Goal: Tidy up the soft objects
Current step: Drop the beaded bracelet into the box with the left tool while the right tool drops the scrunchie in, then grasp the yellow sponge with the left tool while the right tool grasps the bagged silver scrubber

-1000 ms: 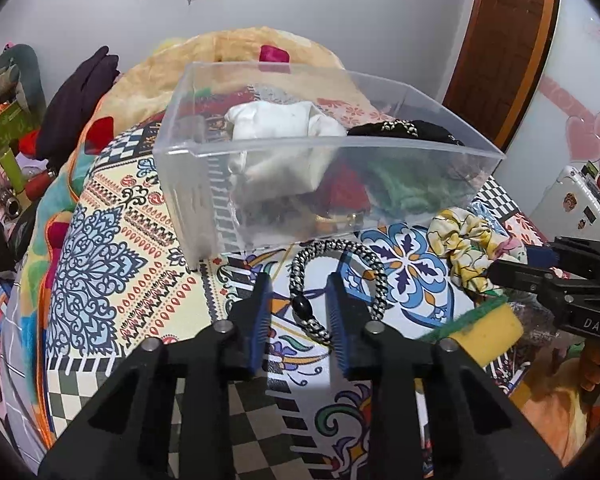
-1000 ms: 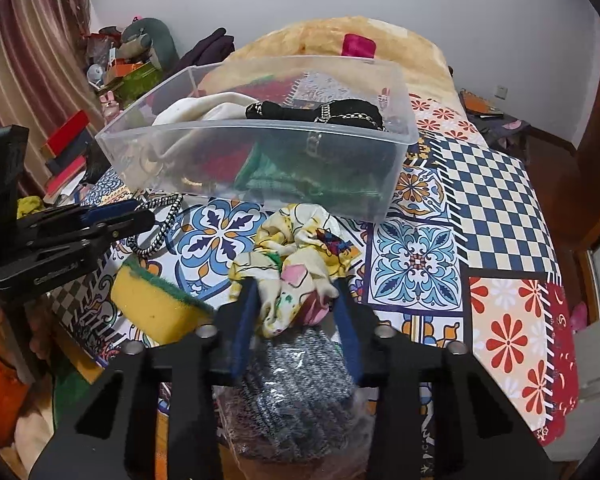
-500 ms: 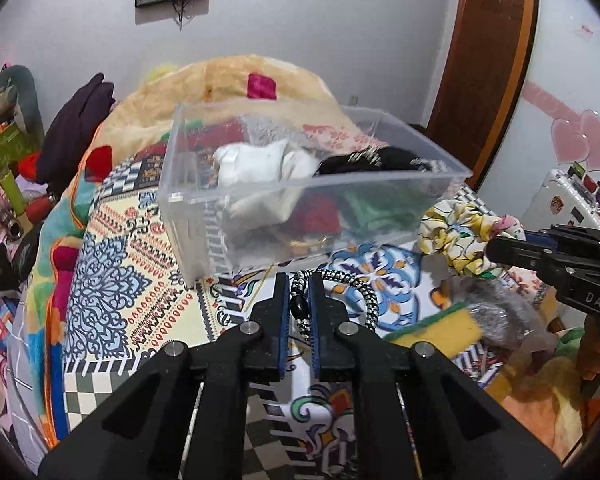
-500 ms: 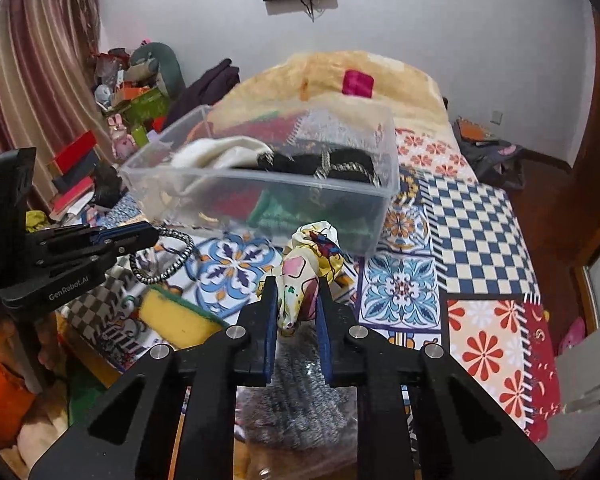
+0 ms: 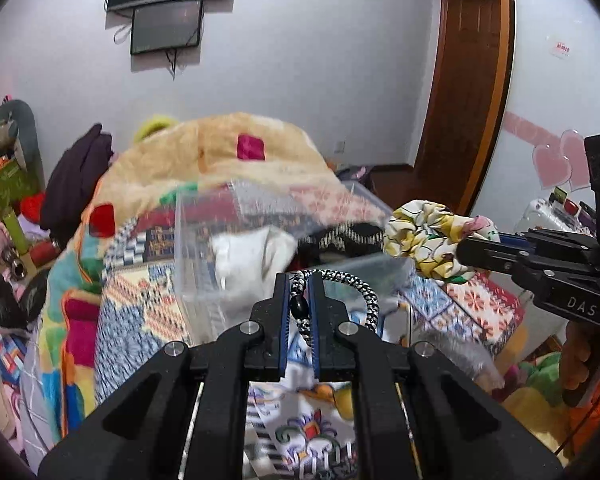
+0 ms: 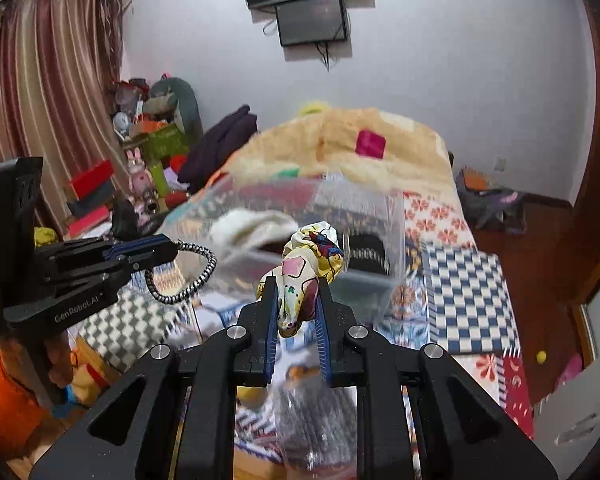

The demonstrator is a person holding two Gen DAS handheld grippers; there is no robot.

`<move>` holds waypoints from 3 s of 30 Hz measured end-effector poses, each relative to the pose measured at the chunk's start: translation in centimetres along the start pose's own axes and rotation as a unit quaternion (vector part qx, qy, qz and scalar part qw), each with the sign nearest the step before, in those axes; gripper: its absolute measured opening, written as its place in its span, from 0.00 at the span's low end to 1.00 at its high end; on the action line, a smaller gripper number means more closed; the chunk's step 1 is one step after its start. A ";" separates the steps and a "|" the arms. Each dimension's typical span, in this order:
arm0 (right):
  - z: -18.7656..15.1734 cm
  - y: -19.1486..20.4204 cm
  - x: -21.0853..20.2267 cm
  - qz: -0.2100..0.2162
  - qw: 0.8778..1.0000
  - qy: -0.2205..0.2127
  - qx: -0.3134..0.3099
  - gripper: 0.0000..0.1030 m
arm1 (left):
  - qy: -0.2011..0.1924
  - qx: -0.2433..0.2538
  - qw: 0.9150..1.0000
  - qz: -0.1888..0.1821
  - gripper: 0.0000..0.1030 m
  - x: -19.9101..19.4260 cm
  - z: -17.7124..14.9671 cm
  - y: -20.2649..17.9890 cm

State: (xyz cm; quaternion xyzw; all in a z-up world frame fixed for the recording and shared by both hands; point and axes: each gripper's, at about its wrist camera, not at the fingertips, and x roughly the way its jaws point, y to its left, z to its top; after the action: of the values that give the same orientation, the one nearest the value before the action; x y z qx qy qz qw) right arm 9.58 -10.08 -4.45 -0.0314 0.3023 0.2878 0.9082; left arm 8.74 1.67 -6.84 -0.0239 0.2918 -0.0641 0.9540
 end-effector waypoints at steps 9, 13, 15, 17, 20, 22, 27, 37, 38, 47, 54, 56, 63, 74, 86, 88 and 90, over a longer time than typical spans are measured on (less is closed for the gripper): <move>3.7 0.6 2.8 0.003 1.000 -0.013 -0.008 0.15 | -0.019 -0.008 1.000 0.024 0.08 2.4 3.2 1.0; 4.6 0.4 4.6 0.010 1.000 0.001 -0.005 0.15 | -0.012 -0.020 0.999 0.039 0.08 4.5 4.0 2.2; 4.8 0.3 5.7 0.012 1.000 0.014 -0.005 0.15 | -0.001 -0.030 0.999 0.041 0.08 5.7 4.1 2.9; 4.9 0.2 6.7 0.007 1.000 0.029 -0.001 0.15 | 0.012 -0.037 0.998 0.042 0.08 6.9 4.1 3.5; 4.7 0.0 8.0 0.007 0.999 0.049 -0.005 0.15 | 0.031 -0.042 0.998 0.044 0.08 8.6 3.8 3.9; 4.4 -0.2 8.9 0.005 0.998 0.063 -0.006 0.15 | 0.044 -0.040 0.997 0.044 0.08 9.6 3.4 3.9; 3.6 -0.7 10.1 -0.019 0.995 0.093 -0.012 0.20 | 0.063 -0.025 0.996 0.050 0.08 10.6 2.7 3.5; 3.4 -1.4 7.9 -0.076 0.994 0.072 -0.022 0.68 | 0.038 -0.029 0.997 0.055 0.61 8.0 3.0 2.9; 3.4 -1.5 7.7 -0.079 0.994 0.068 -0.023 0.69 | 0.035 -0.027 0.998 0.052 0.62 7.4 3.1 2.7; 3.1 -0.9 2.8 -0.096 0.995 0.021 -0.029 0.83 | 0.004 0.003 0.999 0.032 0.83 2.8 3.0 0.0; 0.4 -0.6 -0.1 -0.096 0.995 0.019 -0.032 0.85 | 0.013 0.018 1.000 0.005 0.96 0.4 0.6 -2.3; -0.6 -0.7 -0.4 -0.092 0.995 0.025 -0.028 0.85 | 0.029 0.014 0.999 -0.006 0.96 0.5 -0.6 -2.7; -4.6 -1.6 0.1 -0.069 0.995 0.070 -0.001 0.85 | 0.079 0.019 0.997 -0.017 0.96 2.0 -4.4 -4.5; -8.8 -2.8 2.1 -0.010 0.988 0.146 0.056 0.60 | 0.130 0.014 0.990 -0.043 0.79 5.0 -7.5 -5.8; -8.4 -2.1 1.7 -0.020 0.991 0.127 0.046 0.28 | 0.103 -0.001 0.993 -0.056 0.61 3.7 -6.8 -4.9; -7.8 -2.1 1.4 -0.024 0.992 0.119 0.045 0.28 | 0.097 -0.003 0.994 -0.055 0.61 3.4 -6.3 -4.7; -7.0 -2.1 1.0 -0.029 0.993 0.108 0.042 0.28 | 0.087 -0.004 0.995 -0.052 0.61 3.0 -5.6 -4.4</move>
State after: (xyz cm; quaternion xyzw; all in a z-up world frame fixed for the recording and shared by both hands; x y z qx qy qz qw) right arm 7.61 -12.91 -10.99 -0.0327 0.4091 0.2428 0.8790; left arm 7.58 -3.14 -12.75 -0.0371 0.3724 -0.1146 0.9202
